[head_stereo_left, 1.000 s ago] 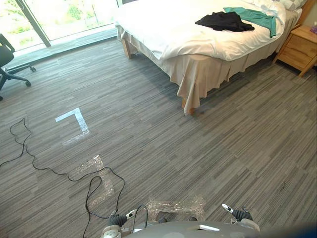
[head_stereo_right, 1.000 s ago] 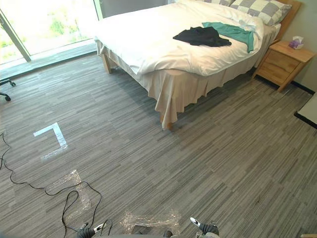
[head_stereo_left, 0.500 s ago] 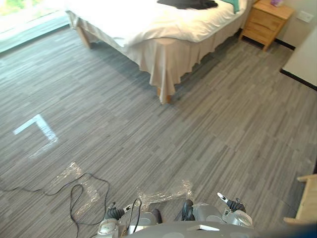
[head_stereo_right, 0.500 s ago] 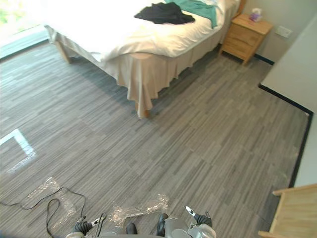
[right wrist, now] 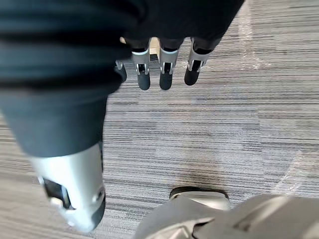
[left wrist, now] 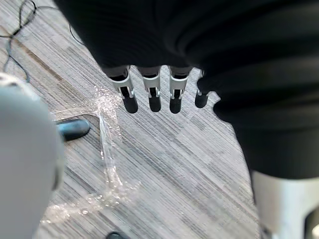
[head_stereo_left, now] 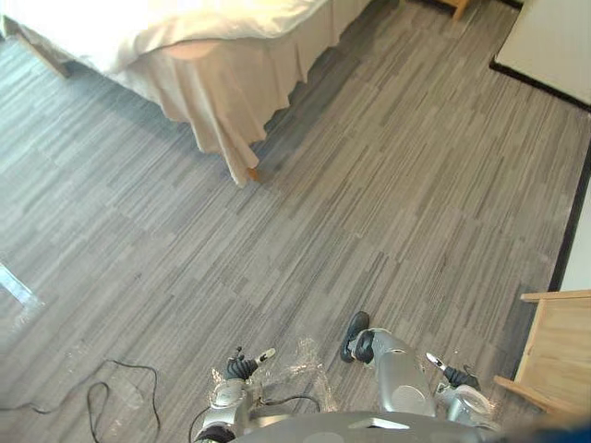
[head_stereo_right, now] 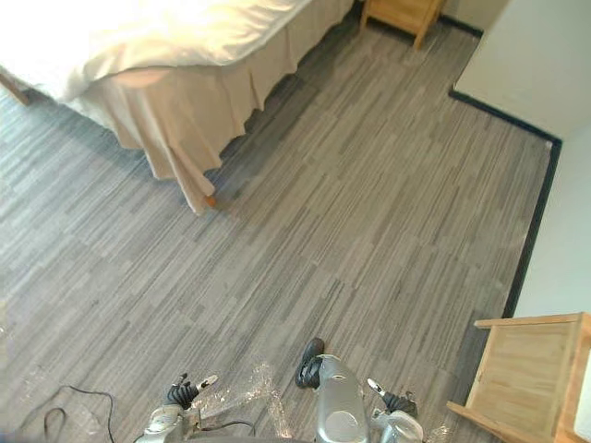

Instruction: Tidy the bed and pick cloth on bed and put in laundry

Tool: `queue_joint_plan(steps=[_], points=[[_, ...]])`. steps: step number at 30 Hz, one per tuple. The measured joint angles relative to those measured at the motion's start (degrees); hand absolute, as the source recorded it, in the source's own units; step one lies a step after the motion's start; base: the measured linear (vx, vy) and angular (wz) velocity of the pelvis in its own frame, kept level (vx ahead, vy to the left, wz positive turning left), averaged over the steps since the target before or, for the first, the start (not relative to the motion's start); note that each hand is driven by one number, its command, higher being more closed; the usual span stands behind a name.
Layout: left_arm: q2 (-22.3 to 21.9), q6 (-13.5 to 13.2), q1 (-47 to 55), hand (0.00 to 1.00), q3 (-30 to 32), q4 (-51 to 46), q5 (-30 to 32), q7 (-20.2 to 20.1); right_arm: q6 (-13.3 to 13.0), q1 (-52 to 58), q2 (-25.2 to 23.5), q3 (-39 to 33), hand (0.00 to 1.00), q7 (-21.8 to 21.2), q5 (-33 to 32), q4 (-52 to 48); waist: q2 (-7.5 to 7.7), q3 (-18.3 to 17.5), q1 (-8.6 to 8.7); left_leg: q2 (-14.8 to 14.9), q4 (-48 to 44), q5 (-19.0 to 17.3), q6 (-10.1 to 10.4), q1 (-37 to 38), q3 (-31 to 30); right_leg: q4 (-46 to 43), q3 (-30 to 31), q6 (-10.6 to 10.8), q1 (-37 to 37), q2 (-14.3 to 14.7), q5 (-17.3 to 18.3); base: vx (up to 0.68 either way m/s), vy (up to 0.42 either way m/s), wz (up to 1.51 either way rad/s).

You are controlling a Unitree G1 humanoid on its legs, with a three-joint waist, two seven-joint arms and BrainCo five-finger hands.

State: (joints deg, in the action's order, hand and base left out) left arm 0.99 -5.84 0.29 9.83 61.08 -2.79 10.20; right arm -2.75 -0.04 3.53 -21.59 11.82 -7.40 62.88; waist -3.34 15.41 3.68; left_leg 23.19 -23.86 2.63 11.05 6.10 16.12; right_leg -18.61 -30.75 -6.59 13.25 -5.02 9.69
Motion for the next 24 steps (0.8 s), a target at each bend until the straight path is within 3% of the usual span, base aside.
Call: queue_joint_plan(steps=[1, 2, 3, 7, 9, 12, 13, 14, 15, 17, 20, 22, 24], points=[[0.03, -0.12, 0.46, 0.0, 0.05, -1.58, -0.17, 0.28, -0.01, 0.0, 0.38, 1.94, 0.0, 0.27, 0.99, 0.33, -0.02, 0.02, -0.22, 1.51, -12.78, -2.0, -2.36, -3.78, -2.2, 3.43, 0.89, 0.0, -3.93, 2.17, 0.0, 0.41, -0.301, -0.34], [0.02, -0.26, 0.64, 0.0, 0.03, -2.06, -0.26, 0.29, -0.11, -0.06, 0.67, 3.13, 0.0, 0.29, 1.51, 0.39, -0.01, 0.02, -0.28, 1.69, -17.49, -3.33, -2.81, -5.35, -3.06, 4.93, 1.5, -0.01, -5.96, 3.16, 0.0, 0.38, -0.265, -0.57], [-0.11, -0.67, 0.69, 0.0, -0.29, -3.14, -0.68, 0.78, -0.12, -0.25, 1.33, 5.56, 0.0, 0.48, 2.09, 0.67, 0.3, 0.17, -1.05, 0.51, -24.77, -6.84, -2.0, -8.38, -5.12, 8.4, 3.19, 0.0, -10.52, 5.0, -0.01, 0.36, -0.209, -0.54], [-0.16, -1.33, 0.05, 0.0, -0.62, -5.21, -1.22, 1.55, -0.01, -3.08, 1.4, 6.52, 0.0, 0.89, 2.5, 2.71, 0.35, 0.18, -3.2, -5.77, -27.58, -14.57, -1.59, -18.74, -7.05, 12.75, 8.44, 0.32, -14.92, 6.26, -0.21, 0.34, -0.066, -0.76], [0.11, -1.35, -0.11, 0.0, -0.57, -5.59, -1.42, 1.71, 0.02, -3.85, 0.69, 6.29, 0.0, 0.92, 3.76, 3.33, 0.8, 0.6, -4.35, -9.9, -18.25, -17.05, -2.74, -22.23, -6.89, 14.0, 10.72, 0.68, -17.86, 5.27, -0.26, 0.31, 0.132, -0.74], [0.36, -1.34, -0.29, 0.0, -0.65, -5.76, -2.33, 1.69, -0.05, -3.48, -0.23, 5.91, 0.0, 1.13, 4.23, 2.77, 1.74, 1.04, -4.5, -15.05, -1.42, -14.32, -4.12, -23.25, -5.4, 14.77, 11.35, 4.04, -20.98, 2.58, 1.37, 0.3, 0.198, -0.34], [-0.07, -1.26, -0.14, 0.0, -0.71, -5.3, -2.33, 1.59, -0.03, -2.54, -0.27, 5.88, 0.0, 1.14, 4.24, 2.26, 0.62, 0.61, -4.6, -16.35, 7.78, -7.33, -6.56, -23.23, -5.16, 15.17, 11.59, 6.03, -22.49, 2.21, 2.7, 0.48, 0.334, -0.25], [-0.21, -1.24, -0.18, 0.0, -0.62, -4.67, -2.66, 1.5, 0.04, -1.98, -0.73, 5.51, 0.0, 1.29, 4.24, 1.98, 0.77, 0.3, -5.54, -17.69, 10.45, -2.03, -10.57, -21.22, -3.54, 15.35, 12.71, 7.78, -23.78, 1.12, 3.59, 0.41, 0.288, -0.14], [-0.06, -1.16, -0.23, 0.0, -0.64, -4.43, -2.64, 1.46, 0.08, -1.91, -1.29, 5.62, 0.0, 1.31, 4.32, 1.78, 1.88, -0.15, -5.48, -18.83, 11.72, -1.48, -10.45, -20.48, -2.8, 15.57, 12.66, 8.46, -23.73, 0.03, 3.34, 0.43, 0.245, -0.06], [1.38, -0.99, -1.43, 0.0, -0.5, -4.39, -2.72, 1.31, -0.01, -2.18, -2.69, 5.92, 0.0, 1.34, 4.36, 1.37, 3.99, -0.22, -6.89, -20.72, 9.89, -3.29, -12.45, -21.28, -1.36, 17.8, 12.65, 10.32, -24.55, -1.96, 1.13, 0.41, 0.165, 0.09], [1.94, -0.95, -0.68, 0.0, 0.81, -3.93, -2.73, 1.34, 0.0, -2.23, -3.8, 5.26, 0.0, 1.25, 4.47, 1.16, 4.66, -0.6, -8.0, -20.68, 8.54, -4.66, -14.53, -18.4, 3.77, 18.16, 12.69, 12.33, -27.84, -2.68, -3.53, 0.27, 0.128, 0.07], [2.15, -0.76, 0.46, 0.0, 2.21, -3.79, -2.74, 1.35, -0.02, -2.18, -4.68, 4.55, 0.0, 1.25, 5.03, 1.11, 5.59, -1.98, -8.32, -21.43, 11.26, -4.82, -14.58, -16.08, 5.0, 18.02, 12.64, 13.02, -28.62, -3.03, -5.53, 0.24, 0.089, -0.02], [2.0, -0.6, 1.34, 0.0, 2.61, -3.61, -2.74, 1.26, 0.04, -2.02, -4.6, 4.51, 0.0, 1.09, 6.15, 1.25, 4.89, -3.18, -8.41, -21.87, 14.78, -6.34, -14.72, -13.7, 5.14, 11.95, 12.62, 14.25, -26.35, -3.08, -5.6, 0.23, 0.11, 0.1]])
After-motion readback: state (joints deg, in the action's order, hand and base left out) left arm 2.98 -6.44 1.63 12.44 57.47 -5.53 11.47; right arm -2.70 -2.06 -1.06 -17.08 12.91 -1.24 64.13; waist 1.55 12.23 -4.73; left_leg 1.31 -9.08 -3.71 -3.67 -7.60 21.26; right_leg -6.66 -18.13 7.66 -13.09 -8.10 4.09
